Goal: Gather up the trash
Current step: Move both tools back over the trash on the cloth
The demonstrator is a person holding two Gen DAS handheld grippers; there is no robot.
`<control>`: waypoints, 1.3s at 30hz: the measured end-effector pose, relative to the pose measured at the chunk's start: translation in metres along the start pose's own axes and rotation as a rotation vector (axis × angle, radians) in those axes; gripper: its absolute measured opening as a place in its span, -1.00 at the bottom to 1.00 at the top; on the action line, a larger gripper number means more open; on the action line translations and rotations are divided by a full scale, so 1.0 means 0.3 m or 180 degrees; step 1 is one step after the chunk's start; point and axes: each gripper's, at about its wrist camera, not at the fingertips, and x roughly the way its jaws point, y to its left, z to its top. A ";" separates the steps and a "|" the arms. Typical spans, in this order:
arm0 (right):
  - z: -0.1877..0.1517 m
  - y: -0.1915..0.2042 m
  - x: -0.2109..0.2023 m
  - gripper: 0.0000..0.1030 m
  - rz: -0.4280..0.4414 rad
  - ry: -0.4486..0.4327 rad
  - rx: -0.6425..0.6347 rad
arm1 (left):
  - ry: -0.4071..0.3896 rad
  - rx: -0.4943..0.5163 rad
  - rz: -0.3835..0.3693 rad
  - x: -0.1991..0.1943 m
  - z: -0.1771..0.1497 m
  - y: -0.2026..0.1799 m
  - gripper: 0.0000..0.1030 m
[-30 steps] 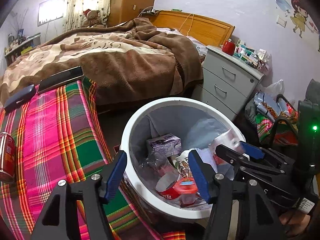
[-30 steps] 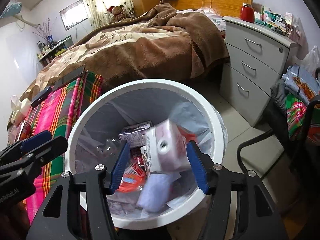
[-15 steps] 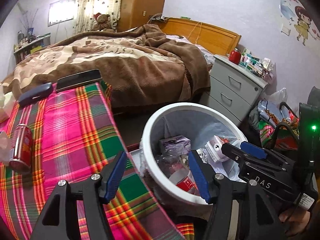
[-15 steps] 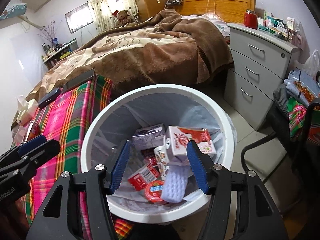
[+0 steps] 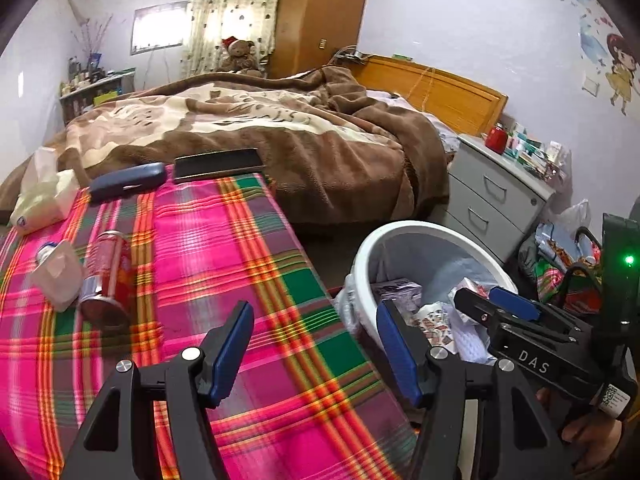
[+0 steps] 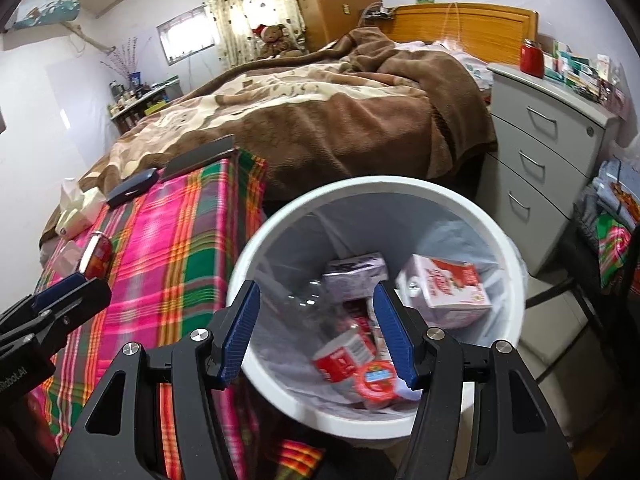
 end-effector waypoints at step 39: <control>0.010 0.621 0.172 0.18 0.0957 0.0240 -0.0598 | -0.0215 -0.0882 0.0886 -0.226 -0.088 0.755 0.23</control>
